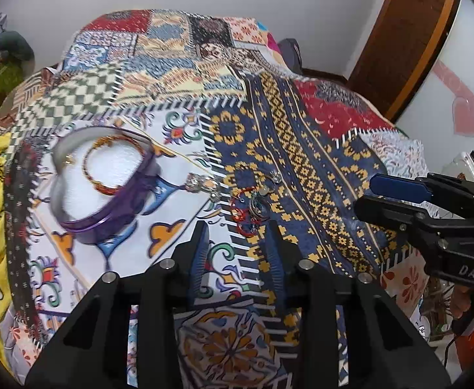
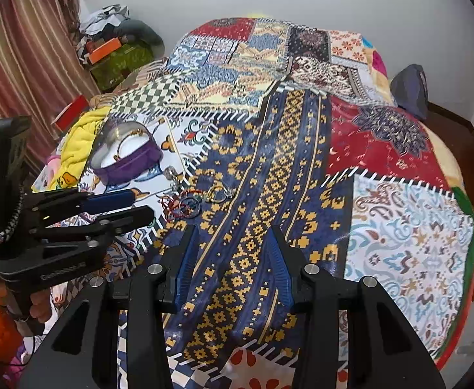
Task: Organize jewelry
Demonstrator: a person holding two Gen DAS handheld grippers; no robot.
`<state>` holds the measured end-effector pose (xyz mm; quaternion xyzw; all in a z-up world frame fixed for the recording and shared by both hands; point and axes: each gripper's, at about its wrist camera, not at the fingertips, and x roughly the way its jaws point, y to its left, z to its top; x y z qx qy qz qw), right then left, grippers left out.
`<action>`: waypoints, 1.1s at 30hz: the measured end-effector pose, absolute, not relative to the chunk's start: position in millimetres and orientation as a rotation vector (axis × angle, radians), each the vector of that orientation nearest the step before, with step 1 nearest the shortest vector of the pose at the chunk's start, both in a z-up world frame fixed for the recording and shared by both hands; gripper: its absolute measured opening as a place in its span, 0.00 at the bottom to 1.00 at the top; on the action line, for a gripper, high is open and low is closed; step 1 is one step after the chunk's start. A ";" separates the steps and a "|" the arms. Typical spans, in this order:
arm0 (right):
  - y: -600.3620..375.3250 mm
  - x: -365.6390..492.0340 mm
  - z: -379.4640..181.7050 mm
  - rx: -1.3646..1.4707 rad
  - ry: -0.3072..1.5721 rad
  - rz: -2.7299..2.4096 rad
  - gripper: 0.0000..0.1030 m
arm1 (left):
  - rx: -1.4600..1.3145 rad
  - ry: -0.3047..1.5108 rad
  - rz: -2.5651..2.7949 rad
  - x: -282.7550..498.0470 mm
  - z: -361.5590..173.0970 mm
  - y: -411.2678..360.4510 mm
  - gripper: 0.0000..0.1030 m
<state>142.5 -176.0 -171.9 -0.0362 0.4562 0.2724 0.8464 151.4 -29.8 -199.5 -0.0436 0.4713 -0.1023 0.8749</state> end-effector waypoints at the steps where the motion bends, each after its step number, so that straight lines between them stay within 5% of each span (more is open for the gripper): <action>1: -176.2 143.6 -173.6 -0.074 0.967 0.577 0.38 | -0.092 0.995 -0.219 153.8 -203.2 -31.0 0.25; 12: -167.2 153.3 -186.4 -0.068 1.009 0.617 0.38 | -0.159 1.021 -0.223 173.6 -226.3 -27.7 0.00; 28: -116.6 169.4 -211.7 -0.136 1.053 0.709 0.37 | -0.167 0.959 -0.179 159.3 -206.8 6.3 0.00; 33: -112.0 173.2 -212.6 -0.153 1.041 0.694 0.19 | -0.163 0.985 -0.208 156.6 -211.2 5.5 0.00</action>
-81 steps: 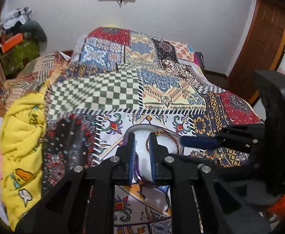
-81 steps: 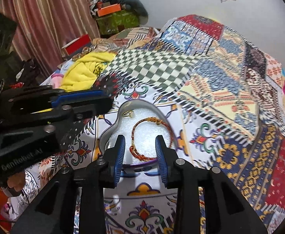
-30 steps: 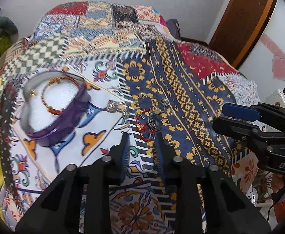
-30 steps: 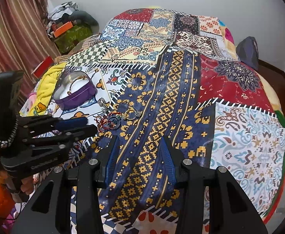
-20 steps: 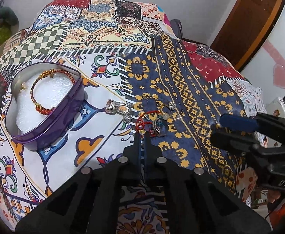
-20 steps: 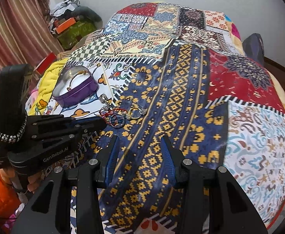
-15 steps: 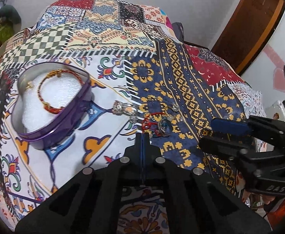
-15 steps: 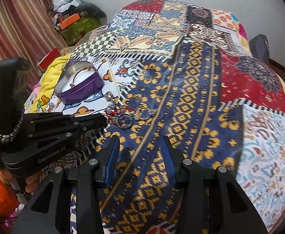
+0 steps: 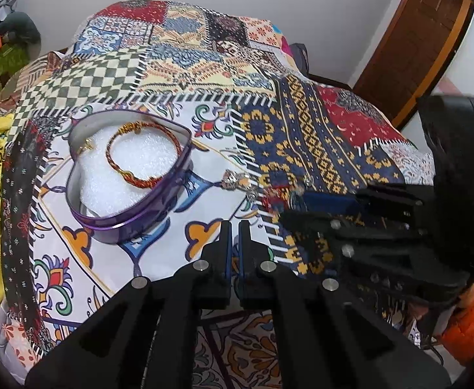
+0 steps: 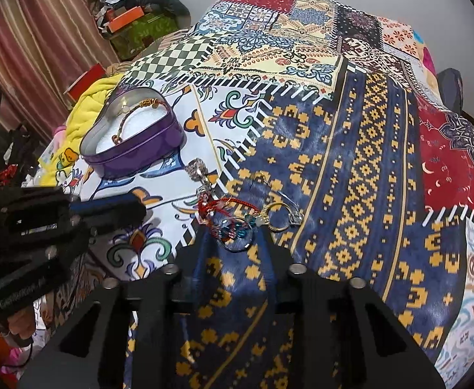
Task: Organize jewelry
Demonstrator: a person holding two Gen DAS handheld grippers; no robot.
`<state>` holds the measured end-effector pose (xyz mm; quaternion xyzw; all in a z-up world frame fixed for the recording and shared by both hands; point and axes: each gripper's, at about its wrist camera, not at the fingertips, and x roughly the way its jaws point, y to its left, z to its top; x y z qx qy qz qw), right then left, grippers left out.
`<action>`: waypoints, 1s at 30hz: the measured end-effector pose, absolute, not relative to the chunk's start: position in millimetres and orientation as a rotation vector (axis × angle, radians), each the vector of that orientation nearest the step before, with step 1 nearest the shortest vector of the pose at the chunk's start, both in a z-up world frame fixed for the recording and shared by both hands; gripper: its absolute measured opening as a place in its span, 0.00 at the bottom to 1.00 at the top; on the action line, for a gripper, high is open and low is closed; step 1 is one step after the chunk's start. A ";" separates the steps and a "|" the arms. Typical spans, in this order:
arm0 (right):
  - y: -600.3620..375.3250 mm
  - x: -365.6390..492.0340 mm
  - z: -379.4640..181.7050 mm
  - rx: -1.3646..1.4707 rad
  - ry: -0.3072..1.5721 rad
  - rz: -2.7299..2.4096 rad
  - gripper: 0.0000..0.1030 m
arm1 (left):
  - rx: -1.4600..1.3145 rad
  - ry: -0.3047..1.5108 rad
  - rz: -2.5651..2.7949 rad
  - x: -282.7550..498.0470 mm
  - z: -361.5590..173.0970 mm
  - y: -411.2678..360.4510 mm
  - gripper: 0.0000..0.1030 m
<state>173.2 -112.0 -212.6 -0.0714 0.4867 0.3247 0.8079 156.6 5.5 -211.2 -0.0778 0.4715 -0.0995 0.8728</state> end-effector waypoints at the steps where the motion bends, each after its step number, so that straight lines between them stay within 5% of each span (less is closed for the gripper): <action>1: -112.6 173.4 -212.5 -0.150 1.040 0.696 0.19 | -0.159 0.991 -0.214 156.8 -212.6 4.1 0.01; 8: -121.4 171.0 -206.9 -0.113 1.033 0.699 0.19 | -0.169 1.028 -0.242 164.4 -222.2 -3.7 0.06; 13: -138.6 170.2 -198.6 -0.082 1.014 0.667 0.19 | -0.169 1.034 -0.269 170.7 -220.5 -13.1 0.29; 16: -152.1 170.2 -192.5 -0.067 0.993 0.635 0.19 | -0.145 1.038 -0.267 175.4 -221.3 -20.8 0.33; 26: -182.6 173.0 -190.4 0.003 0.987 0.589 0.19 | -0.116 1.044 -0.273 195.7 -227.6 -41.8 0.32; 28: -185.0 172.6 -190.9 0.008 0.988 0.587 0.19 | -0.094 1.039 -0.253 197.5 -228.4 -43.5 0.19; 30: -188.4 172.1 -190.8 0.013 0.987 0.585 0.19 | -0.079 1.035 -0.240 198.0 -228.4 -44.4 0.15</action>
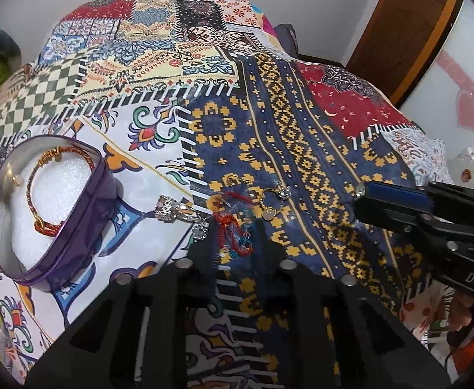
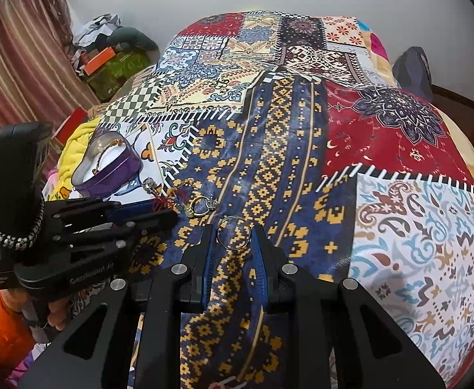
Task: Organize jewelry
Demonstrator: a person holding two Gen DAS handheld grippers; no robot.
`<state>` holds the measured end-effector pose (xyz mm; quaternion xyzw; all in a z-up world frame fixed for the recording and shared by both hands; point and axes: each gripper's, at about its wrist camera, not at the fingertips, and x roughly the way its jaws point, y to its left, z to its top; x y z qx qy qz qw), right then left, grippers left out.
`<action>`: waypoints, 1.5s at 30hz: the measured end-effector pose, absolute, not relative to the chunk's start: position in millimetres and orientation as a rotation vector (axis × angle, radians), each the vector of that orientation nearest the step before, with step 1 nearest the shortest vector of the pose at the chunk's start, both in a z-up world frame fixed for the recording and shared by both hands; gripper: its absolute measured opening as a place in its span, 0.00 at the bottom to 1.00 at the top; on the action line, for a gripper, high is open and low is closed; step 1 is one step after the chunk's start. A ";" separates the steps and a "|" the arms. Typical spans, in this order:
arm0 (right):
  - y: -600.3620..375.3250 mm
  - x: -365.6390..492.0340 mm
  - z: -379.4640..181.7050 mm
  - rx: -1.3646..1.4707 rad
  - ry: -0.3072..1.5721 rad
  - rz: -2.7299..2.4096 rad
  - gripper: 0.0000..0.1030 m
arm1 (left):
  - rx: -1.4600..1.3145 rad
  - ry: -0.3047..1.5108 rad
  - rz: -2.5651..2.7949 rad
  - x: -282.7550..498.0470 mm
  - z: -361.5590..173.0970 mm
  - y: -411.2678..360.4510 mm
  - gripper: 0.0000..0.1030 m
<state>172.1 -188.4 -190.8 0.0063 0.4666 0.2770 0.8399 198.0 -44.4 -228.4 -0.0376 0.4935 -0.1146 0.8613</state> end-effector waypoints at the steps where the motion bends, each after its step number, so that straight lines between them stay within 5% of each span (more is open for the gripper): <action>1: -189.4 171.8 -190.4 0.016 0.985 0.584 0.19 | -0.079 1.035 -0.240 198.0 -228.2 -44.1 0.14; 7: -193.2 169.5 -182.7 0.026 0.966 0.587 0.19 | -0.098 1.023 -0.235 187.9 -220.7 -44.2 0.11; 8: -193.0 168.2 -179.5 0.027 0.959 0.588 0.19 | -0.102 1.018 -0.237 184.7 -218.0 -43.3 0.00; 45: -85.7 158.9 -131.8 -0.058 0.826 0.768 0.19 | -0.179 0.676 -0.053 131.8 -103.5 74.0 0.01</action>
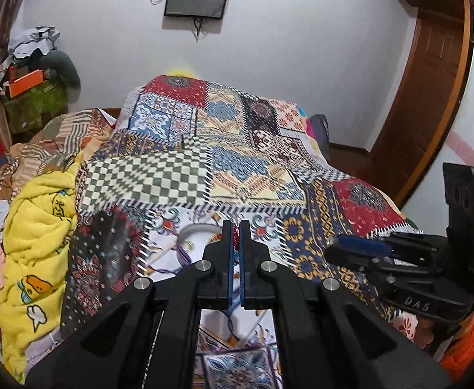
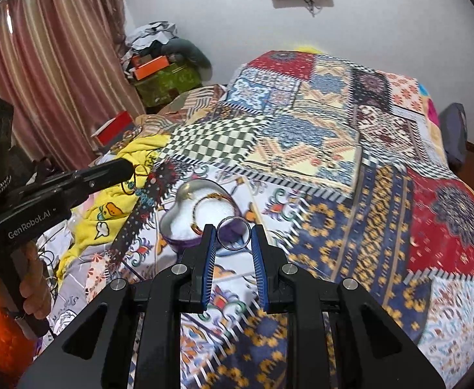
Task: Organize jewelry
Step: 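Carry the ring over the tin with the right gripper while the left carries the bracelet there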
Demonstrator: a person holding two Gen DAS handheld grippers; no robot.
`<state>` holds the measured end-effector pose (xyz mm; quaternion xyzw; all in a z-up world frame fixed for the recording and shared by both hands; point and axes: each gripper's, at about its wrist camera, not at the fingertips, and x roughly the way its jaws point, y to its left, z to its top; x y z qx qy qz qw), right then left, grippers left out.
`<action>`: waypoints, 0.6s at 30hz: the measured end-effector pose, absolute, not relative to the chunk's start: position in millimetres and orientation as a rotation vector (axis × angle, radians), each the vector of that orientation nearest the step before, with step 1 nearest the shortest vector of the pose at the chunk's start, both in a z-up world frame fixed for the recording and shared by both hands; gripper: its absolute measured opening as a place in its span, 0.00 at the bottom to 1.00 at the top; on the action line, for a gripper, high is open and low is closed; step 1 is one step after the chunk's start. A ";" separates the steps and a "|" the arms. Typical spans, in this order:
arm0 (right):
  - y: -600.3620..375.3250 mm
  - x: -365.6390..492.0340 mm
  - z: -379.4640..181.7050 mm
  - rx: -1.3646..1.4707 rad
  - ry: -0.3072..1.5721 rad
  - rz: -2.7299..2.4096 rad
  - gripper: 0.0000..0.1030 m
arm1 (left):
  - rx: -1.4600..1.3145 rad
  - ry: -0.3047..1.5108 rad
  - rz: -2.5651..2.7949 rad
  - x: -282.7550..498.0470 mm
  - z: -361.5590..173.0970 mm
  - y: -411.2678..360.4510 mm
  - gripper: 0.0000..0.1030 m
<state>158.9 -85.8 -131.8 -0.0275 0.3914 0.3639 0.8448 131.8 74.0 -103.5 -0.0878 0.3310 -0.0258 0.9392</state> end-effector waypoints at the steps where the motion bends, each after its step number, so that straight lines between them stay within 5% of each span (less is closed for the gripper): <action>1: -79.5 160.9 -133.1 -0.063 0.828 0.779 0.19 | -0.182 0.673 -0.051 133.6 -103.6 76.6 0.01; 18: -20.7 192.8 -156.2 -0.150 0.871 0.851 0.19 | -0.198 0.705 -0.058 171.3 -132.5 97.2 0.01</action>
